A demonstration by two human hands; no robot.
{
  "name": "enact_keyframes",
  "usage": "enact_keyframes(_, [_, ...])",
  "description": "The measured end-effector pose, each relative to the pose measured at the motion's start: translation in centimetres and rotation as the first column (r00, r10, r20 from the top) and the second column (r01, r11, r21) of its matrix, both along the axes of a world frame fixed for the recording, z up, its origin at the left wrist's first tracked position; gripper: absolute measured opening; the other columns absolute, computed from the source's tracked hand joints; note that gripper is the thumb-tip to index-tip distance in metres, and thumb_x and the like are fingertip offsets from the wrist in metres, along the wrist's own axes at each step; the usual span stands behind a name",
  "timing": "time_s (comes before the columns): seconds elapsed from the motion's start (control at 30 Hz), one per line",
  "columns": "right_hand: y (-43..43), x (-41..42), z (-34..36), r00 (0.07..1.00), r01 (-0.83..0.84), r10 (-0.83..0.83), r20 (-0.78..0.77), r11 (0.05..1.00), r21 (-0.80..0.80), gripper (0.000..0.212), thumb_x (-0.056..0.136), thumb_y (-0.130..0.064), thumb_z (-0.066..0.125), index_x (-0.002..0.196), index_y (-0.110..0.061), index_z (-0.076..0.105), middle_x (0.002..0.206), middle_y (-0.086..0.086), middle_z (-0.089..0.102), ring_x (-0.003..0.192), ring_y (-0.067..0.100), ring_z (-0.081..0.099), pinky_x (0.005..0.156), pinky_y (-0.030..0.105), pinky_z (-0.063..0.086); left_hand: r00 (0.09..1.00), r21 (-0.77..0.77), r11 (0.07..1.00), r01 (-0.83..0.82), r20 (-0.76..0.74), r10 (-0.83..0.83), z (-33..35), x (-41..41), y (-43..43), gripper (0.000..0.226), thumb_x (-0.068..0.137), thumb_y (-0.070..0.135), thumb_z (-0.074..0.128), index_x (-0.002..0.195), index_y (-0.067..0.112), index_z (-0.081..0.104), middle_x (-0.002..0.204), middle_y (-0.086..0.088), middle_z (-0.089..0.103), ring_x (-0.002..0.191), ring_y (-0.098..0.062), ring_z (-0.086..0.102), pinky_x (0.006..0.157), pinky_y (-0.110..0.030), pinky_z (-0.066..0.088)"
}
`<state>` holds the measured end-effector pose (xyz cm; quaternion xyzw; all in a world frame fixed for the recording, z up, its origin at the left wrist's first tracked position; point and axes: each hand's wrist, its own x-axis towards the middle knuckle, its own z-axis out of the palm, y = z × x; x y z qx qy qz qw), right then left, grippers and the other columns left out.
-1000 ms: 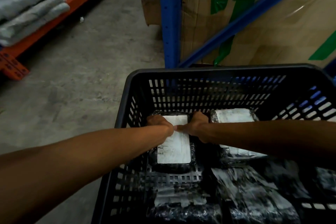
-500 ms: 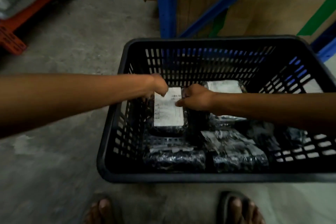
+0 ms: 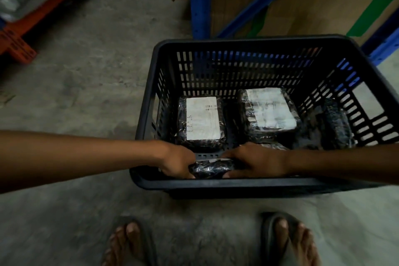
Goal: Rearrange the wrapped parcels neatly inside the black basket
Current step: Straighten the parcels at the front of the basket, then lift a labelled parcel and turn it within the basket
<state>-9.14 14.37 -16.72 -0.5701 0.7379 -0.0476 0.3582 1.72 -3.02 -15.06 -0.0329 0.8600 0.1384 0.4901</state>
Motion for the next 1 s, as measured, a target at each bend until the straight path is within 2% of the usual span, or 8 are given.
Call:
enact_keyframes(0.1, [0.6, -1.4, 0.9, 0.958, 0.187, -0.178, 0.226, 0.982, -0.02, 0.036, 0.094, -0.034, 0.064, 0.122, -0.012, 0.065, 0.112, 0.015, 0.072, 0.104, 0.034, 0.067, 0.091, 0.049, 0.053, 0.986, 0.116, 0.98, -0.164, -0.024, 0.168, 1.6, -0.7, -1.2, 0.044, 0.095, 0.039, 0.057, 0.124, 0.006, 0.06, 0.11, -0.007, 0.067, 0.098, -0.021, 0.065, 0.089, -0.021, 0.055])
enact_keyframes(0.2, [0.9, -4.8, 3.9, 0.748, 0.521, -0.437, 0.5, 0.853, -0.034, 0.038, 0.082, -0.049, 0.072, 0.114, -0.028, 0.07, 0.111, 0.002, 0.076, 0.106, 0.029, 0.068, 0.092, 0.054, 0.054, 0.881, 0.339, 0.847, -0.409, -0.093, 0.463, 5.5, -2.7, -4.3, 0.044, 0.078, 0.062, 0.064, 0.107, 0.031, 0.073, 0.104, 0.009, 0.075, 0.093, -0.011, 0.066, 0.091, -0.033, 0.049])
enact_keyframes(0.37, [-1.6, -10.4, 6.5, 0.145, 0.851, -0.699, 0.701, 0.45, 0.273, 0.067, 0.068, -0.075, 0.066, 0.115, -0.029, 0.075, 0.119, 0.005, 0.075, 0.113, 0.031, 0.069, 0.095, 0.049, 0.053, 0.355, 0.676, 0.157, -0.72, 0.163, 0.921, 8.8, -5.4, -6.6, 0.071, 0.064, 0.067, 0.073, 0.116, 0.018, 0.072, 0.112, -0.009, 0.077, 0.106, -0.025, 0.071, 0.084, -0.041, 0.059])
enact_keyframes(0.47, [-3.2, -11.4, 6.3, -0.006, 0.874, -0.759, 0.651, 0.313, 0.373, 0.065, 0.074, -0.071, 0.066, 0.113, -0.02, 0.07, 0.116, 0.008, 0.068, 0.106, 0.031, 0.065, 0.082, 0.052, 0.057, 0.263, 0.677, 0.136, -0.723, 0.087, 0.961, 6.8, -6.0, -4.4, 0.042, 0.079, 0.038, 0.076, 0.115, 0.016, 0.073, 0.11, -0.004, 0.079, 0.113, -0.023, 0.068, 0.093, -0.037, 0.054])
enact_keyframes(0.6, [-4.8, -10.4, 3.8, 0.104, 0.853, -0.753, 0.65, 0.404, 0.332, 0.042, 0.078, -0.02, 0.081, 0.115, -0.004, 0.071, 0.122, 0.011, 0.069, 0.101, 0.029, 0.067, 0.086, 0.047, 0.06, 0.046, 0.578, 0.053, -0.814, -0.026, 0.999, 3.5, -7.4, -2.9, 0.048, 0.092, 0.024, 0.066, 0.135, 0.005, 0.054, 0.126, -0.011, 0.068, 0.104, -0.025, 0.066, 0.074, -0.032, 0.055])
enact_keyframes(0.73, [-7.3, -9.1, 0.3, 0.105, 0.891, -0.724, 0.682, 0.373, 0.259, 0.041, 0.075, 0.009, 0.078, 0.114, 0.005, 0.067, 0.113, 0.019, 0.075, 0.088, 0.031, 0.075, 0.073, 0.042, 0.063, 0.025, 0.51, 0.12, -0.852, -0.188, 0.982, 1.9, -8.7, -4.3, 0.044, 0.094, 0.016, 0.062, 0.133, 0.0, 0.051, 0.13, -0.018, 0.062, 0.111, -0.032, 0.064, 0.079, -0.038, 0.055])
enact_keyframes(0.87, [-9.6, -8.3, -2.5, 0.271, 0.905, -0.757, 0.594, 0.411, 0.111, 0.038, 0.073, 0.001, 0.084, 0.103, -0.011, 0.064, 0.096, 0.003, 0.074, 0.079, 0.016, 0.07, 0.064, 0.028, 0.061, 0.236, 0.333, 0.341, -0.879, -0.317, 0.919, 0.1, -9.1, -5.3, 0.06, 0.089, 0.003, 0.06, 0.145, 0.003, 0.038, 0.138, -0.017, 0.055, 0.12, -0.028, 0.057, 0.099, -0.034, 0.051])
enact_keyframes(1.0, [-10.4, -6.4, -5.6, 0.534, 0.807, -0.771, 0.347, 0.587, 0.063, 0.089, 0.083, -0.026, 0.077, 0.153, -0.017, 0.024, 0.138, 0.011, 0.059, 0.123, 0.028, 0.059, 0.104, 0.036, 0.049, 0.516, 0.054, 0.577, -0.815, -0.388, 0.764, -1.6, -9.9, -4.3, 0.065, 0.09, 0.005, 0.058, 0.149, -0.001, 0.033, 0.149, -0.016, 0.046, 0.134, -0.028, 0.05, 0.108, -0.032, 0.047])
